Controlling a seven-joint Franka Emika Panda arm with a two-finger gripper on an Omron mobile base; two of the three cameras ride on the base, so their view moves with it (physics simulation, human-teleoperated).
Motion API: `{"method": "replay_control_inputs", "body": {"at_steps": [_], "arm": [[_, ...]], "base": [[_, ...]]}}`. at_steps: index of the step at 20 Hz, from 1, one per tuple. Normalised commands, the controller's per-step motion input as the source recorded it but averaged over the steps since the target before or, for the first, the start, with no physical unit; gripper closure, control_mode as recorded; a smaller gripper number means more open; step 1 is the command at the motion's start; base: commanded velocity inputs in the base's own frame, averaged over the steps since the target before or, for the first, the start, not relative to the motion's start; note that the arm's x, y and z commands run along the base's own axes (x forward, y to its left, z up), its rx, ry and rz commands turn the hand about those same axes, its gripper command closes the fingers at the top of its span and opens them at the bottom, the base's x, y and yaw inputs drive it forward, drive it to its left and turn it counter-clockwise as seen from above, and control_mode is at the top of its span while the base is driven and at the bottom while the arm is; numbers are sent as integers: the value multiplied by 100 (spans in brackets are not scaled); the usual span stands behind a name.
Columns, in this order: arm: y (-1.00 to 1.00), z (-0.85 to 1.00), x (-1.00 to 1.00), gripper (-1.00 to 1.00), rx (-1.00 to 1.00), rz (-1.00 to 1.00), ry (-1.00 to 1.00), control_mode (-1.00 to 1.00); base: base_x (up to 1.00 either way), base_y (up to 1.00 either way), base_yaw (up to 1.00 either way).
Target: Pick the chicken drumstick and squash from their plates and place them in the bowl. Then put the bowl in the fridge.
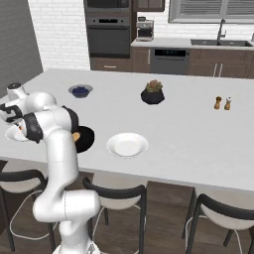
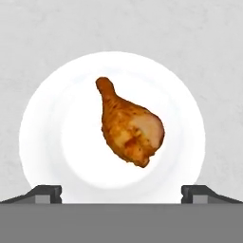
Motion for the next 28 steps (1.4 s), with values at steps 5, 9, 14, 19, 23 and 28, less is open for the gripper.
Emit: {"method": "replay_control_inputs", "body": {"at_steps": [5, 9, 14, 19, 23, 28], "arm": [[-29, -29, 2, -100, -4, 8, 0, -100], [-31, -23, 15, -100, 0, 9, 0, -100], [-6, -18, 34, -100, 0, 8, 0, -100], [5, -11, 48, -100, 0, 3, 2, -100], [30, 0, 35, -100, 0, 2, 4, -100], [44, -2, 3, -100, 0, 2, 8, -100]], "base": [[0, 0, 0], [0, 0, 0], [0, 0, 0], [0, 0, 0], [0, 0, 0], [0, 0, 0]]}}
